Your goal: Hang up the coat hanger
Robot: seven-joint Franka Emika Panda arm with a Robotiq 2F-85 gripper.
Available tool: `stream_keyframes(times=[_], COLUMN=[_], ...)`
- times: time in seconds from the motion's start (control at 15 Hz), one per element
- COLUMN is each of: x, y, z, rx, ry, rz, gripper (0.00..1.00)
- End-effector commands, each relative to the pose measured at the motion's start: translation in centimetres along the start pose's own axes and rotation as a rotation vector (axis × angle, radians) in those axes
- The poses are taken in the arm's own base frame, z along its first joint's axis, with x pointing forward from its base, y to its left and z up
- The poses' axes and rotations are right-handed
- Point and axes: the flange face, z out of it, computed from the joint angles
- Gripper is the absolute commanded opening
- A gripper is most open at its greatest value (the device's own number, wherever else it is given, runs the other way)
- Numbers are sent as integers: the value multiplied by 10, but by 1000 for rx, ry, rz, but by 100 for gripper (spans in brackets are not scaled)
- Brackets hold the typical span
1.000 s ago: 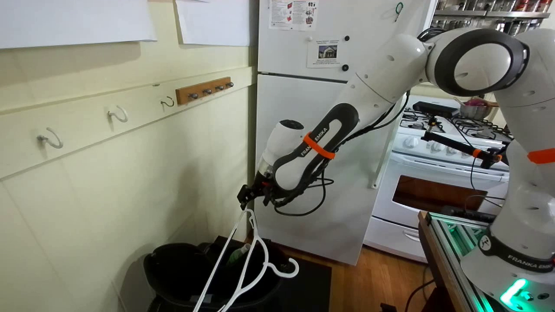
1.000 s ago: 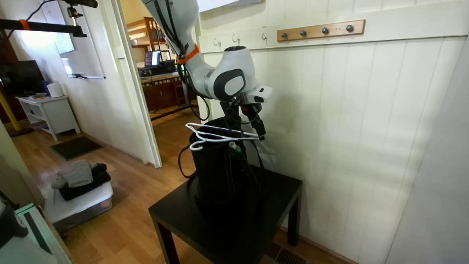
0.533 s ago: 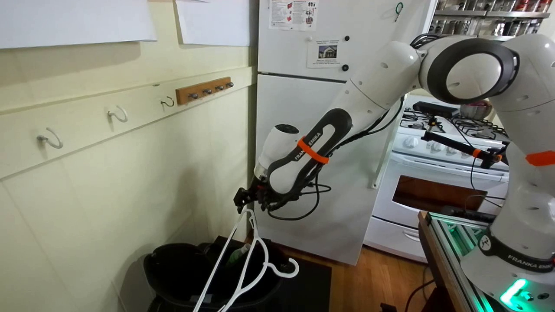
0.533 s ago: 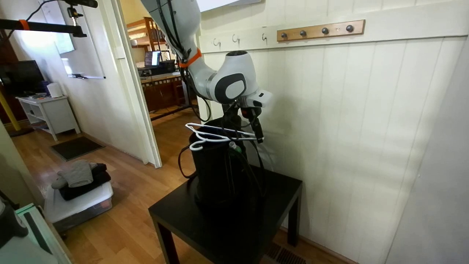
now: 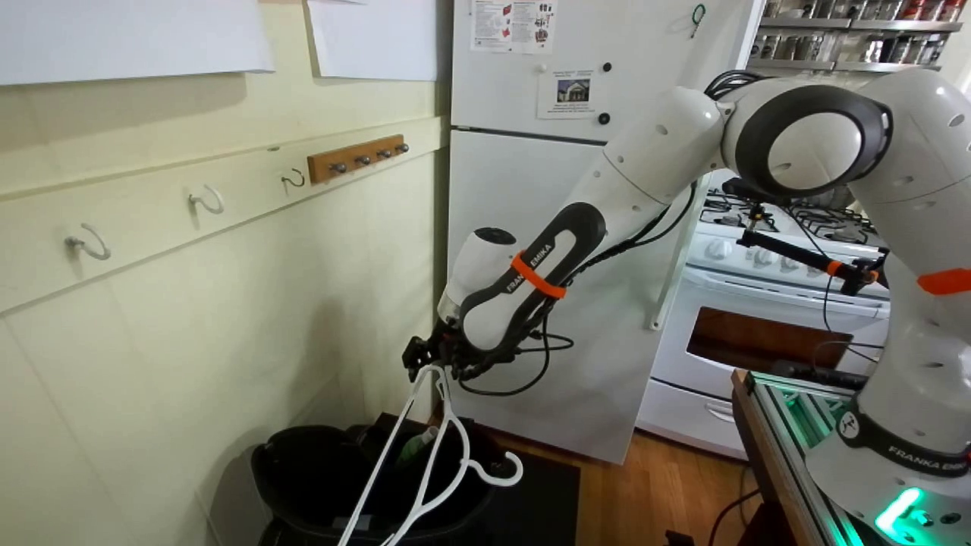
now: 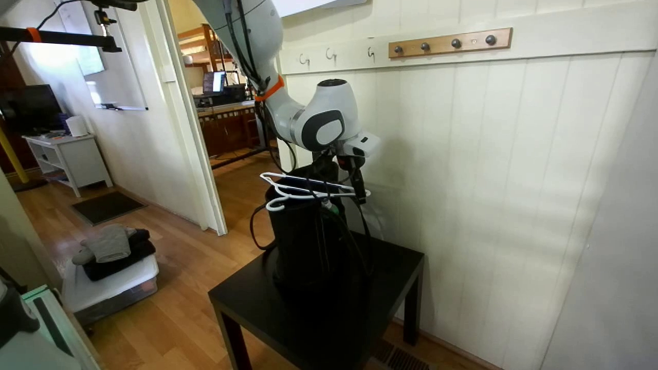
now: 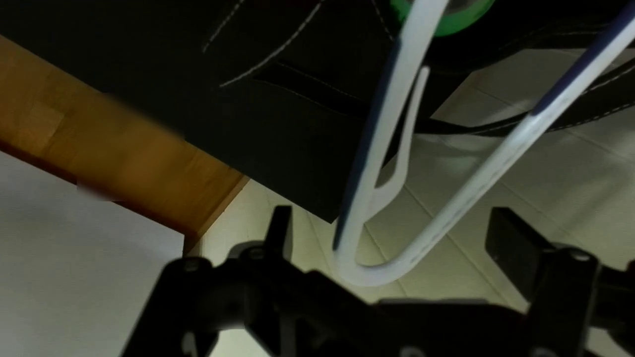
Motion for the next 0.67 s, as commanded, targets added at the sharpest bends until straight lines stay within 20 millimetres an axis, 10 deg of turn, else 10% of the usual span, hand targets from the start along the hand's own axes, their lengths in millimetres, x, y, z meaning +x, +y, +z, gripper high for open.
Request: stream_keyframes(times=[0.0,0.33,0.6], x=[2,3,3], y=[-8,-12,-14], z=[10,16,16], rx=[10,13,12], ry=[2,6,12], rz=[42,58,62], gripper=[100,100,61])
